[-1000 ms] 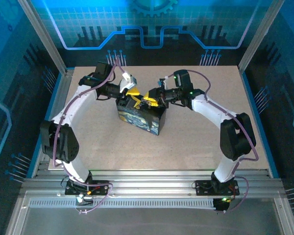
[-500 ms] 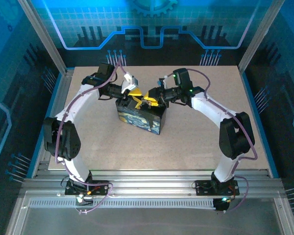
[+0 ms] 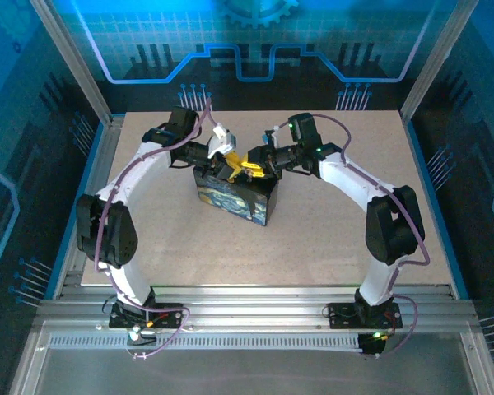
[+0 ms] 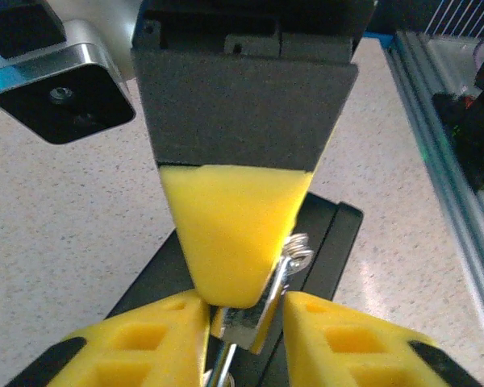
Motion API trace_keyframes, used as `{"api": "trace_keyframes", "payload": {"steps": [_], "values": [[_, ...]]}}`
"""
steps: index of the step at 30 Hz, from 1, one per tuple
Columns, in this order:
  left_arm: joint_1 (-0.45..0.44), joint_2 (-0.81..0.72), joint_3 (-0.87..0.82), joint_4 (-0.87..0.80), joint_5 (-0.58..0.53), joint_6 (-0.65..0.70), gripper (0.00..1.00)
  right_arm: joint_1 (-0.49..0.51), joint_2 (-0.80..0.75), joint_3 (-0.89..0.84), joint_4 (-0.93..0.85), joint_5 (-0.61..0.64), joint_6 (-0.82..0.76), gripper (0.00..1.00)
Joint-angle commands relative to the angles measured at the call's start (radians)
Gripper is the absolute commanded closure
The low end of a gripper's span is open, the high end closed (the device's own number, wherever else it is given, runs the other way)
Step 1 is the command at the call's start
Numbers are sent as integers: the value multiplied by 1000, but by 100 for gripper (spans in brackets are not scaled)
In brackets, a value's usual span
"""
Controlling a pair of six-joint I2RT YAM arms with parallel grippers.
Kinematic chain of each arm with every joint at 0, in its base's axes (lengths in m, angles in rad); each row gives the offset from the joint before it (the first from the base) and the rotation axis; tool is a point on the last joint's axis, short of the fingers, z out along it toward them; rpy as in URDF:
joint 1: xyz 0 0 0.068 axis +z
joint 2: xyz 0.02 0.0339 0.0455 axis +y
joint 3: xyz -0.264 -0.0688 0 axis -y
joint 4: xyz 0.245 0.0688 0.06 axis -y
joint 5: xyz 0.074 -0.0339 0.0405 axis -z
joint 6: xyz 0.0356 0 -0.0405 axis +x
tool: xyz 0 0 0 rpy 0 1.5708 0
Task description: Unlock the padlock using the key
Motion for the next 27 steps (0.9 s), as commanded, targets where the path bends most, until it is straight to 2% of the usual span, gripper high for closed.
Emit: {"api": "trace_keyframes", "payload": {"steps": [1,6,8,11,16,21,24,27], "values": [[-6,11,14,30,9,6,79,8,-3,51,5,-58,-28,99],[-6,9,-2,42,7,6,89,-3,1,66,-48,-53,-69,89],[-5,9,-8,46,3,7,91,-13,6,99,-144,-42,-147,81],[-5,13,-7,39,3,12,93,-39,14,155,-282,-28,-259,71],[-4,22,-6,37,6,11,94,-82,14,204,-407,-10,-398,58],[-5,33,-5,39,7,5,95,-111,18,234,-457,-7,-476,52],[-5,40,-2,38,9,0,95,-116,8,272,-509,8,-646,54],[-5,43,1,38,11,-4,95,-108,-34,274,-536,30,-928,55]]}}
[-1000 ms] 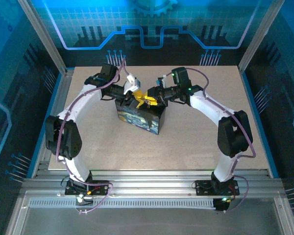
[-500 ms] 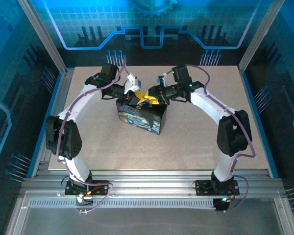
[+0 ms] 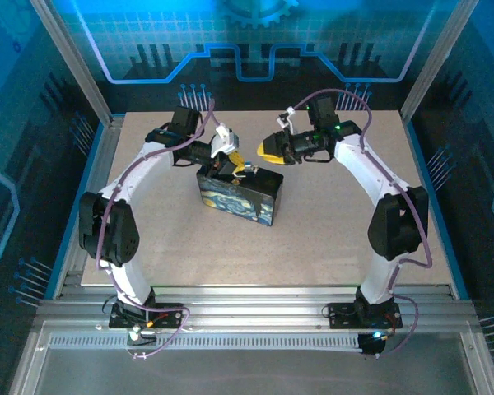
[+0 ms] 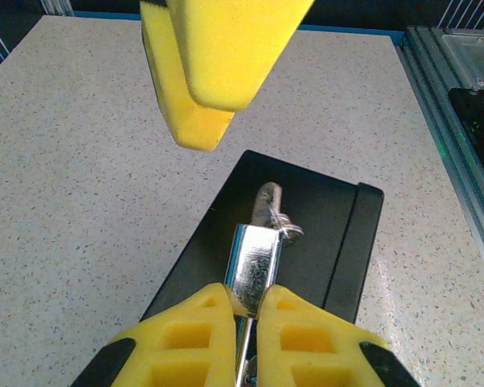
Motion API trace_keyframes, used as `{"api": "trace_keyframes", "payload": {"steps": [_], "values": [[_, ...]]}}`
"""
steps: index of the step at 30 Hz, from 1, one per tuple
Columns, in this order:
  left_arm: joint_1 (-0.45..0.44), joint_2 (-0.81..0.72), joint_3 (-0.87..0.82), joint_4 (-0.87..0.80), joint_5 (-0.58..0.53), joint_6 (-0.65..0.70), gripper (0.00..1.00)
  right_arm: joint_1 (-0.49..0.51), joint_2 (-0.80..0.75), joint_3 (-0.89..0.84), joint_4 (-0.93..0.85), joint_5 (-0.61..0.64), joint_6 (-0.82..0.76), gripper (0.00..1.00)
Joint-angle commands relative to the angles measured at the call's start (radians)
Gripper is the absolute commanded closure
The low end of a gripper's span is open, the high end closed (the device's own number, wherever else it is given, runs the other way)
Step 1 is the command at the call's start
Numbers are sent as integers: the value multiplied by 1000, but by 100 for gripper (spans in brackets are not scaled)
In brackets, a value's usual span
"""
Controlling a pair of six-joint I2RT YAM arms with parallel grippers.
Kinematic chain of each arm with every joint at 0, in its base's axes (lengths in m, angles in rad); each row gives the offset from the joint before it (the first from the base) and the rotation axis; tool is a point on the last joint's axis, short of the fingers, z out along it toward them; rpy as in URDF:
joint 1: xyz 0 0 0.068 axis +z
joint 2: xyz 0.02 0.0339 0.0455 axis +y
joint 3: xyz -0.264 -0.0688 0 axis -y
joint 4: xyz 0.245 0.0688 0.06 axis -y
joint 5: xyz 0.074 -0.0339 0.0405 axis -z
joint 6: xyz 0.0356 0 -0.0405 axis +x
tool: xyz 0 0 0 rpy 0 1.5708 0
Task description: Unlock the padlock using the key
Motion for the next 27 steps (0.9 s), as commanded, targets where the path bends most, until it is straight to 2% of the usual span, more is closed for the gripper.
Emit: {"api": "trace_keyframes", "payload": {"steps": [1,7,9,11,15,17,27], "values": [[4,25,3,-17,21,-2,95,4,-78,3,-51,11,-390,54],[4,28,12,-22,26,-9,95,10,-163,-128,112,0,-768,47],[4,27,11,-23,22,-10,95,15,-141,-107,95,25,-833,46],[4,20,10,-26,18,-13,94,15,-76,-8,-21,33,-888,46],[5,-1,-1,-3,0,-37,93,40,27,148,-218,96,-977,47],[10,-12,-3,13,-3,-54,91,64,34,143,-211,151,-1006,45],[51,-40,-16,55,-41,-168,86,121,61,118,-180,250,-1058,43]]}}
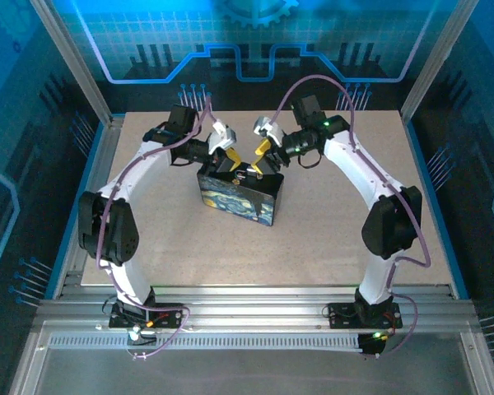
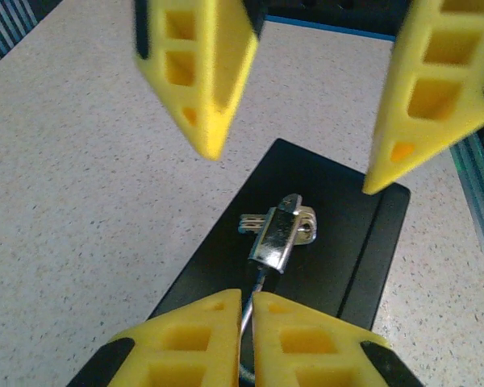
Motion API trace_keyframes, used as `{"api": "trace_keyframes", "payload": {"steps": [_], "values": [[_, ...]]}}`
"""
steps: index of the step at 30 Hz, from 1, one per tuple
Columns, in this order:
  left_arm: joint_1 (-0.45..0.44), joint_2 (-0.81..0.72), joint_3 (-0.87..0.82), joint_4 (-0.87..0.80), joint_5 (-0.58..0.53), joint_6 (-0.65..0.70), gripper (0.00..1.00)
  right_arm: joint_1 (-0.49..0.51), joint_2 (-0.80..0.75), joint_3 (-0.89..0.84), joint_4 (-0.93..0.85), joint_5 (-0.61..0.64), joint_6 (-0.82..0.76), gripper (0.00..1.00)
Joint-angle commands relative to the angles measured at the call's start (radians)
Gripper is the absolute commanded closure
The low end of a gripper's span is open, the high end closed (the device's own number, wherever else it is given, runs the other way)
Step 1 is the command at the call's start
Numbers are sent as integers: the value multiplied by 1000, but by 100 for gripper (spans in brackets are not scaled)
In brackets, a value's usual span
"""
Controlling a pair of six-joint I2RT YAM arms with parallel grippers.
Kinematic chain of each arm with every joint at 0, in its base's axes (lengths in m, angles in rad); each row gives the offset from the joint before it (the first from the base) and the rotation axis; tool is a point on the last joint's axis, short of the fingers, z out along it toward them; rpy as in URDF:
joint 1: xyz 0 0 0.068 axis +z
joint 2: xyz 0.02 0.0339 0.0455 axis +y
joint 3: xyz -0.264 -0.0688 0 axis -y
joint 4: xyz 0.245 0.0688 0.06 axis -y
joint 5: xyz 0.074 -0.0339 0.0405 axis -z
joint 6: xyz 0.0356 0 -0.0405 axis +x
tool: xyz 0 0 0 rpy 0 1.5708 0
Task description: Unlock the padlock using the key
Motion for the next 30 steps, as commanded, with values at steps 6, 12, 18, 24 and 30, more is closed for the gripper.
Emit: {"api": "trace_keyframes", "payload": {"steps": [6,12,18,24,30], "values": [[33,-75,-78,103,-102,-177,79,49,67,22,-36,115,-59,47],[53,-86,-97,119,-202,-277,76,67,94,33,-50,141,-66,60],[63,-113,-142,208,-346,-437,75,73,78,0,14,143,9,82],[94,-108,-142,211,-558,-630,74,100,33,-68,123,149,113,91],[104,-102,-148,178,-580,-673,75,113,9,-85,207,168,250,95]]}}
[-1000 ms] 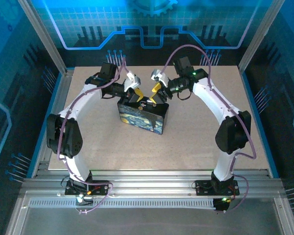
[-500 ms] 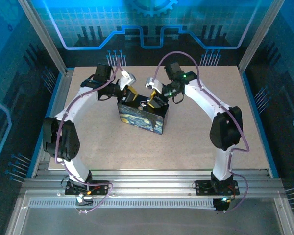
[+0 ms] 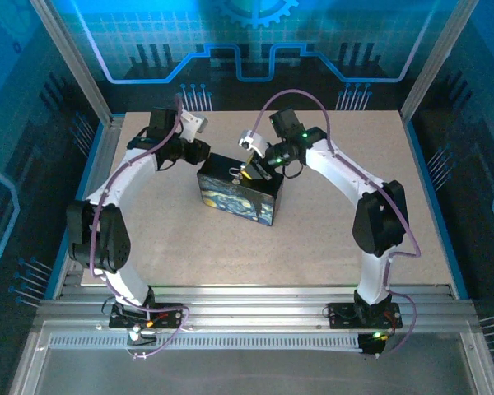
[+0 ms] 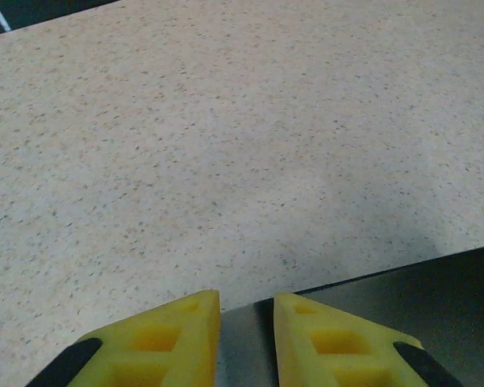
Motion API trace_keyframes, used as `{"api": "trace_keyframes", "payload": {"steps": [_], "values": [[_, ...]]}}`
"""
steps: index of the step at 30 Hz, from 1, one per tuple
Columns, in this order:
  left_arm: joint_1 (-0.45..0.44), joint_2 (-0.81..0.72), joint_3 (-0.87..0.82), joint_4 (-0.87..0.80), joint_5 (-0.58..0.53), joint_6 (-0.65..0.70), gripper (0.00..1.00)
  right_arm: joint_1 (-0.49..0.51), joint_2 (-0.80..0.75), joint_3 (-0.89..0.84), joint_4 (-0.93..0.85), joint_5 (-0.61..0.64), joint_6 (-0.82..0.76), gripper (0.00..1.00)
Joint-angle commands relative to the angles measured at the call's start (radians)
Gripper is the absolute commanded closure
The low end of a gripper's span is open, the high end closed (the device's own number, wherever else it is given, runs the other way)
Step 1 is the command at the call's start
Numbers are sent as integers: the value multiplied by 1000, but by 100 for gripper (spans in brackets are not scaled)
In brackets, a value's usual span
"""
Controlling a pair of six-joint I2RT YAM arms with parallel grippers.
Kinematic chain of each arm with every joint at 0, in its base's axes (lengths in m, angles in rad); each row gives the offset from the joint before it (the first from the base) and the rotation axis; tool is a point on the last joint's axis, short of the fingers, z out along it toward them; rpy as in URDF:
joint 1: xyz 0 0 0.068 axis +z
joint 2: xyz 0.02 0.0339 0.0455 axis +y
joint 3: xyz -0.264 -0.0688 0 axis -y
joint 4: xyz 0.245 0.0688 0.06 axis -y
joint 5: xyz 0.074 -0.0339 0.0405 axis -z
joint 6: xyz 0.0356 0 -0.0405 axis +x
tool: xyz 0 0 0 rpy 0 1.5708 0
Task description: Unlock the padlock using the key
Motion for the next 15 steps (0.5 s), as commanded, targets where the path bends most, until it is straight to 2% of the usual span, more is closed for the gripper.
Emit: {"api": "trace_keyframes", "payload": {"steps": [1,5,9,15], "values": [[8,-16,-10,-26,-25,-67,75,18,-48,-12,78,13,114,96],[8,-5,-26,-42,20,-89,76,25,-36,-2,97,44,181,96],[8,-24,-46,-27,9,-111,76,16,-29,6,136,85,297,97],[8,-47,-27,-26,21,-152,72,-58,-104,-56,258,112,473,98]]}}
